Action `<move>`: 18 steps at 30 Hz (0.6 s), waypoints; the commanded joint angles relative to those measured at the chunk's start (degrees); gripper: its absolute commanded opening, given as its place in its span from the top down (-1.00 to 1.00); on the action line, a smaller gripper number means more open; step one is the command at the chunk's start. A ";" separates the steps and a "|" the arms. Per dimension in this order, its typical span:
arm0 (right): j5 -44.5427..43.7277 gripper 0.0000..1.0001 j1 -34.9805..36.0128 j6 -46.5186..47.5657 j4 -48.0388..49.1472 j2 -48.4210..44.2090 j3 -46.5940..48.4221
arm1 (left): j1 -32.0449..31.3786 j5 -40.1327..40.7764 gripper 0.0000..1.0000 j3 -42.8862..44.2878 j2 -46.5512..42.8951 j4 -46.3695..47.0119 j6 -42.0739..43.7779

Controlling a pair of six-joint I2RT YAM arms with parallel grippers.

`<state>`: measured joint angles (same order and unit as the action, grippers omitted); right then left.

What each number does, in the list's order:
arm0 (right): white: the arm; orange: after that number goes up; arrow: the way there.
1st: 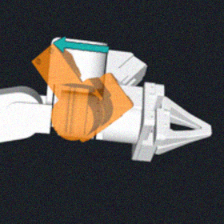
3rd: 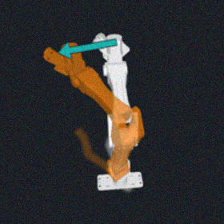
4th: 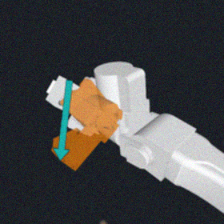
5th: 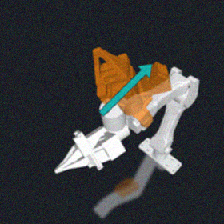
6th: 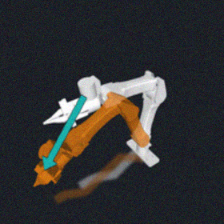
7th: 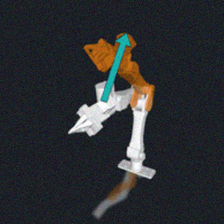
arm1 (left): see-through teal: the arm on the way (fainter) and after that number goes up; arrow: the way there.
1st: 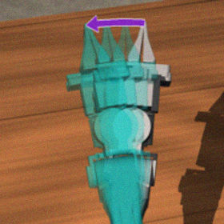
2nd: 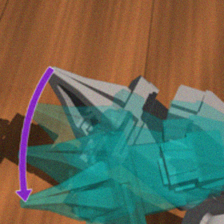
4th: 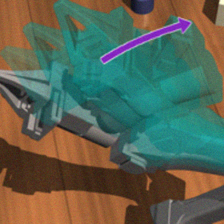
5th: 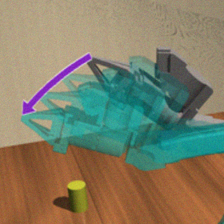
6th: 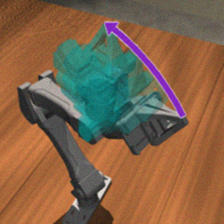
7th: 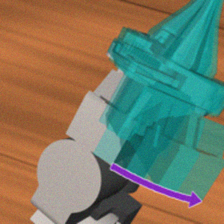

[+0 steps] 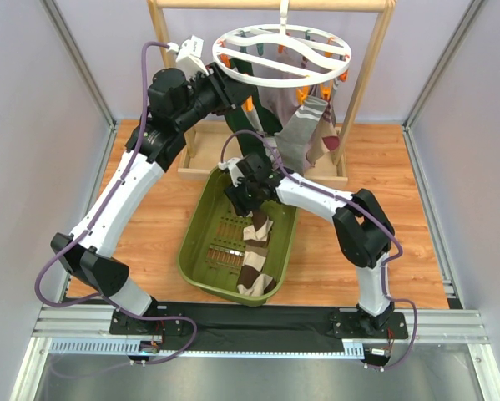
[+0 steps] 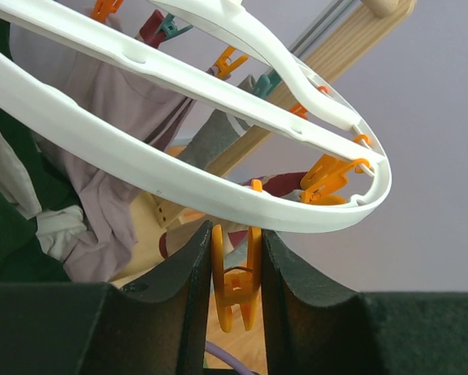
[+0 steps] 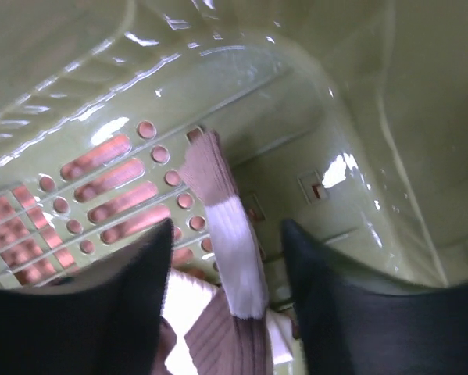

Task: Clip the socks to the hanger
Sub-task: Pick up the sock from the bin.

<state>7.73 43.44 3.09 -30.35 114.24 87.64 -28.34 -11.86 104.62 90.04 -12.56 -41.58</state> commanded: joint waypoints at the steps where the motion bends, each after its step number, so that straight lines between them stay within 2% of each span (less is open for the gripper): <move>1: 3.69 0.12 -0.11 -0.45 3.62 -0.59 1.85 | 0.30 -1.94 1.00 -0.73 -2.24 1.04 -1.31; 2: 4.40 0.51 -0.11 -1.07 5.63 -1.46 -0.25 | 0.30 -1.94 1.00 -0.91 -2.50 1.04 -1.39; 3: 4.40 0.60 -0.11 -2.64 6.96 -3.56 -1.84 | 0.39 -1.77 1.00 -1.17 -2.67 1.04 -1.57; 5: 4.49 0.91 -0.20 -4.31 10.04 -6.12 -5.61 | 0.56 -1.59 1.00 -2.31 -3.55 1.31 -2.10; 6: 4.23 0.96 -0.11 -5.11 10.48 -9.00 -6.59 | 0.65 -1.68 1.00 -2.57 -3.90 1.31 -2.45; 8: 4.14 0.99 -0.20 -6.16 11.27 -12.96 -8.96 | 0.74 -2.03 1.00 -2.67 -4.17 0.87 -2.80; 12: 10.18 0.99 -3.34 -10.11 13.38 -28.93 -15.55 | 1.35 -2.99 1.00 -2.93 -5.31 0.69 -3.15; 15: 20.90 0.99 -9.74 -15.03 12.69 -36.07 -14.78 | 2.05 -4.91 1.00 -5.38 -6.19 3.76 -5.43; 18: 33.73 0.99 -16.08 -19.96 11.63 -37.16 -9.78 | 2.58 -7.29 1.00 -7.23 -6.81 6.22 -7.89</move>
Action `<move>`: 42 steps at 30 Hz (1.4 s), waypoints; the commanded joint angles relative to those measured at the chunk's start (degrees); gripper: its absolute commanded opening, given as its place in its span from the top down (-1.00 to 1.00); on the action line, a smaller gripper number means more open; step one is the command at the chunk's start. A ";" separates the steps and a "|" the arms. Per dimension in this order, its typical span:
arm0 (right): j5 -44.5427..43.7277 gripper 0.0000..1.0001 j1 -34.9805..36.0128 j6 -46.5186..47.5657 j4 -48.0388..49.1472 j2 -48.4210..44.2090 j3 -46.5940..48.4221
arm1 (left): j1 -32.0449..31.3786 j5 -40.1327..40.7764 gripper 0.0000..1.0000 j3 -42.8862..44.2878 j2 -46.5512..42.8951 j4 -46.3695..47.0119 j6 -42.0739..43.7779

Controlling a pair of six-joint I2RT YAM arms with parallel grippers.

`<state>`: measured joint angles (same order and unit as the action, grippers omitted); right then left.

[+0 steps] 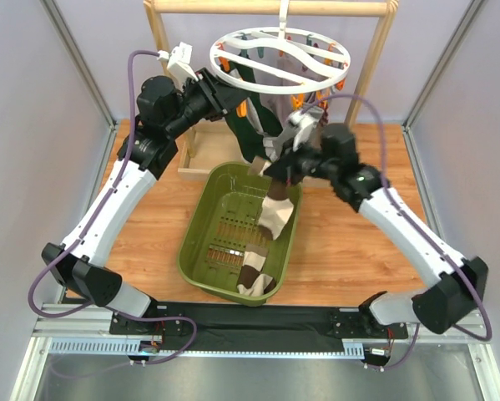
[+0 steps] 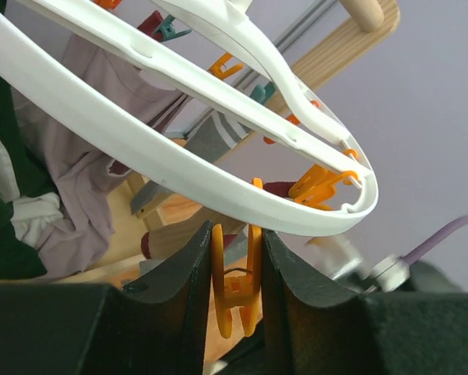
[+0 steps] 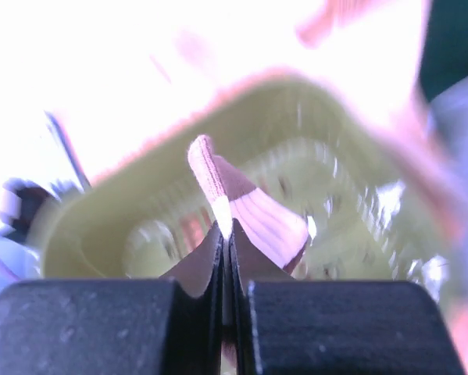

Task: Clip the socks to the hanger
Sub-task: Pick up the sock from the bin, then clamp the sock onto the hanger.

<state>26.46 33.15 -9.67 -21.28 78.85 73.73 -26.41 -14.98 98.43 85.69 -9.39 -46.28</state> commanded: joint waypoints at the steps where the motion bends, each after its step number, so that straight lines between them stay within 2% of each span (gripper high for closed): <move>1: 20.16 0.99 -6.77 -8.86 2.73 -1.33 7.01 | 0.66 -4.61 1.00 -1.48 -2.54 3.58 -3.98; 3: 24.06 0.99 -8.61 -14.21 4.65 -0.46 8.44 | 0.75 -5.75 1.00 -1.93 -2.46 5.51 -6.00; 7: 31.01 0.99 -9.06 -24.24 18.07 0.60 8.09 | 0.75 -7.07 1.00 -0.79 -1.23 6.05 -7.85; 9: 31.99 0.99 -8.98 -28.45 20.74 1.92 9.05 | 0.75 -8.04 1.00 -0.44 -0.44 6.49 -8.56; 15: 31.46 0.99 -8.80 -32.51 25.31 4.91 13.27 | 0.75 -8.83 1.00 -0.52 0.61 7.54 -10.05; 20: 28.49 0.99 -8.71 -30.43 23.05 5.27 13.89 | 0.75 -8.92 1.00 -0.43 0.88 7.72 -10.41; 21: 27.08 0.99 -8.19 -28.23 21.47 4.83 13.98 | 0.75 -8.75 1.00 -0.43 0.88 7.72 -10.32; 22: 23.41 0.99 -7.75 -23.86 15.28 3.95 14.33 | 0.75 -8.66 1.00 -0.43 0.80 7.72 -10.41; 24: 21.27 0.99 -6.69 -21.89 12.06 3.77 14.59 | 0.75 -8.57 1.00 -0.70 0.71 7.98 -10.76; 34: 13.89 0.99 -5.81 -19.51 6.34 6.93 19.86 | 0.75 -10.50 1.00 -2.02 1.06 12.28 -15.24; 42: 11.60 0.99 -5.90 -20.83 5.73 8.60 22.59 | 0.75 -11.65 1.00 -2.81 1.06 13.78 -16.56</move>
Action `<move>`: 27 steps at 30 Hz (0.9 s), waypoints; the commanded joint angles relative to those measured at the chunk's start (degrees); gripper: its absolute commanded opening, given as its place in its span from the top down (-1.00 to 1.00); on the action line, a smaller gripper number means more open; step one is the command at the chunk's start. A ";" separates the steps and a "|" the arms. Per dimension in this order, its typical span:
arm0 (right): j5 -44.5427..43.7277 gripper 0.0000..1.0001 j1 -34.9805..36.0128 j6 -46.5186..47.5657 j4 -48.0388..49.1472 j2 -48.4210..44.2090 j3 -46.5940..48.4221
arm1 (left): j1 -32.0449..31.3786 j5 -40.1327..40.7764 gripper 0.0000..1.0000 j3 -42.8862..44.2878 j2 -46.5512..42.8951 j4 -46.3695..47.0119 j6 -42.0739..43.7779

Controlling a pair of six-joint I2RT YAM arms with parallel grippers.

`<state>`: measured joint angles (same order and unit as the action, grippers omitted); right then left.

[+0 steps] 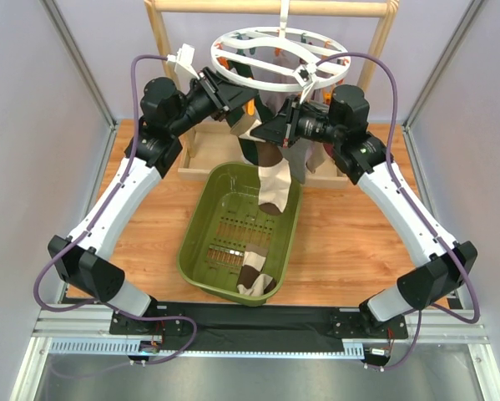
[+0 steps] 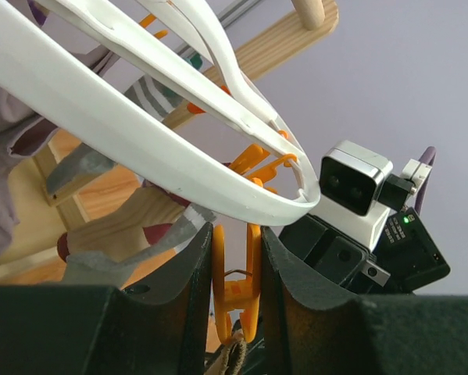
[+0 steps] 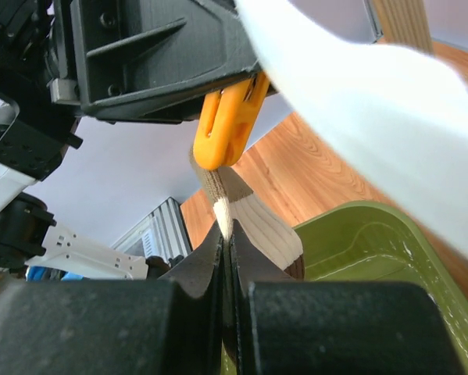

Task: Clip the socks to the hanger
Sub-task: Clamp the sock onto the hanger.

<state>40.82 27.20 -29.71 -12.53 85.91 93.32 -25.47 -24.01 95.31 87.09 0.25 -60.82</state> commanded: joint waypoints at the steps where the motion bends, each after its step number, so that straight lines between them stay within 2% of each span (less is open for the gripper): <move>1: -3.02 0.99 0.13 -1.13 -3.20 1.89 3.44 | -0.19 -2.71 1.00 0.32 -0.25 4.49 -2.29; 14: -5.93 0.99 -0.13 -3.24 -2.67 1.80 3.89 | -0.01 -3.15 1.00 -0.21 -0.25 4.76 -2.29; 22: -3.30 0.99 -1.54 -11.05 0.58 1.54 2.48 | 0.25 -3.41 1.00 -0.39 -0.08 5.37 -1.76; 27: -4.17 0.99 -2.15 -11.59 0.41 0.57 2.04 | 0.34 -3.50 1.00 -0.47 0.01 5.55 -1.50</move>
<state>37.78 26.33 -37.74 -12.95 87.13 95.88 -25.34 -24.99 94.43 87.61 2.66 -61.71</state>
